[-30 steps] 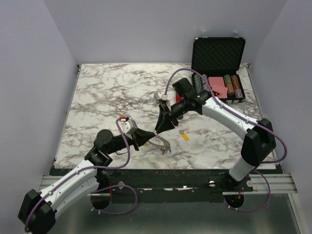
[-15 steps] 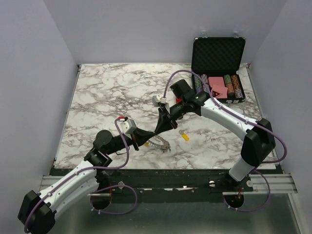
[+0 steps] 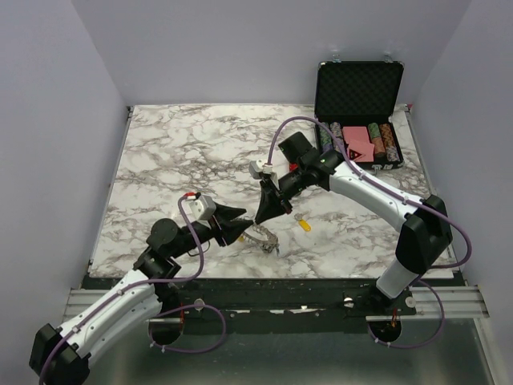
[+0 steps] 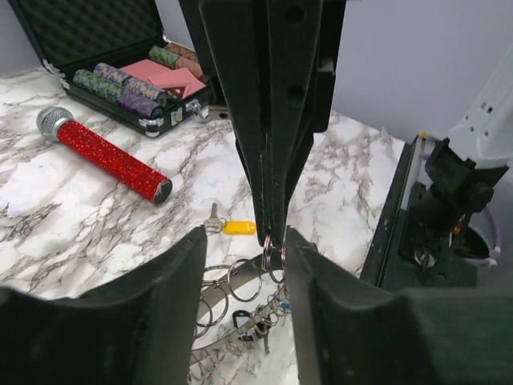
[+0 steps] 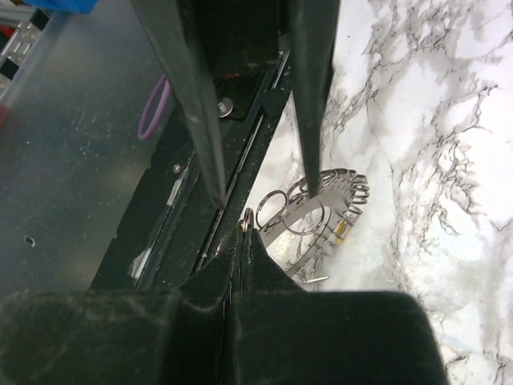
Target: Put the keys on the keyring
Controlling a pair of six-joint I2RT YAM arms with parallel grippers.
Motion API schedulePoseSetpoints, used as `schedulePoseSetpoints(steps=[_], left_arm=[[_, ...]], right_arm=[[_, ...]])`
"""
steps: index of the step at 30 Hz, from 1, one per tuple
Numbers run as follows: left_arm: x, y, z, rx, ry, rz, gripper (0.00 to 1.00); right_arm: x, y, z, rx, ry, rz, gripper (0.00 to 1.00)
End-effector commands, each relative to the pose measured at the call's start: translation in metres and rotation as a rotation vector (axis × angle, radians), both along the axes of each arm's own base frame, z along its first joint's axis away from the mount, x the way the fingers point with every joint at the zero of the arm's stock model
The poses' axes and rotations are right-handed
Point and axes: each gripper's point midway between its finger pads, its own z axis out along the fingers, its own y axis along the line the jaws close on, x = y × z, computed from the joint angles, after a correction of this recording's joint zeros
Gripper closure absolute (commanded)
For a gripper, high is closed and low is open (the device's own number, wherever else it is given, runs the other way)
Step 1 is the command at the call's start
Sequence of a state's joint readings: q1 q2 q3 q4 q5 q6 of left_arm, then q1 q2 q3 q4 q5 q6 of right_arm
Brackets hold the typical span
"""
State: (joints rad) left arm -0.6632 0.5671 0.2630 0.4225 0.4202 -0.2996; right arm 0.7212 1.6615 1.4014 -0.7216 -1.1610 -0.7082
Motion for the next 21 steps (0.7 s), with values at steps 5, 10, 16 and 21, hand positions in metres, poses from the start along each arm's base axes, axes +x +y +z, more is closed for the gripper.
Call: schedulePoseSetpoints(steps=[5, 10, 16, 21], left_arm=[[0.01, 0.029, 0.019, -0.088, 0.0, 0.179, 0.01], [0.017, 0.053, 0.027, -0.144, 0.036, 0.314, 0.01], [0.022, 0.076, 0.035, -0.182, 0.055, 0.434, 0.01], [0.027, 0.087, 0.035, -0.213, 0.088, 0.502, 0.01]], right_arm=[[-0.002, -0.002, 0.0, -0.021, -0.016, 0.005, 1.0], [0.001, -0.003, 0.001, -0.025, -0.021, -0.004, 1.0], [0.004, -0.006, 0.001, -0.031, -0.028, -0.015, 1.0], [0.005, -0.006, 0.0, -0.035, -0.028, -0.019, 1.0]])
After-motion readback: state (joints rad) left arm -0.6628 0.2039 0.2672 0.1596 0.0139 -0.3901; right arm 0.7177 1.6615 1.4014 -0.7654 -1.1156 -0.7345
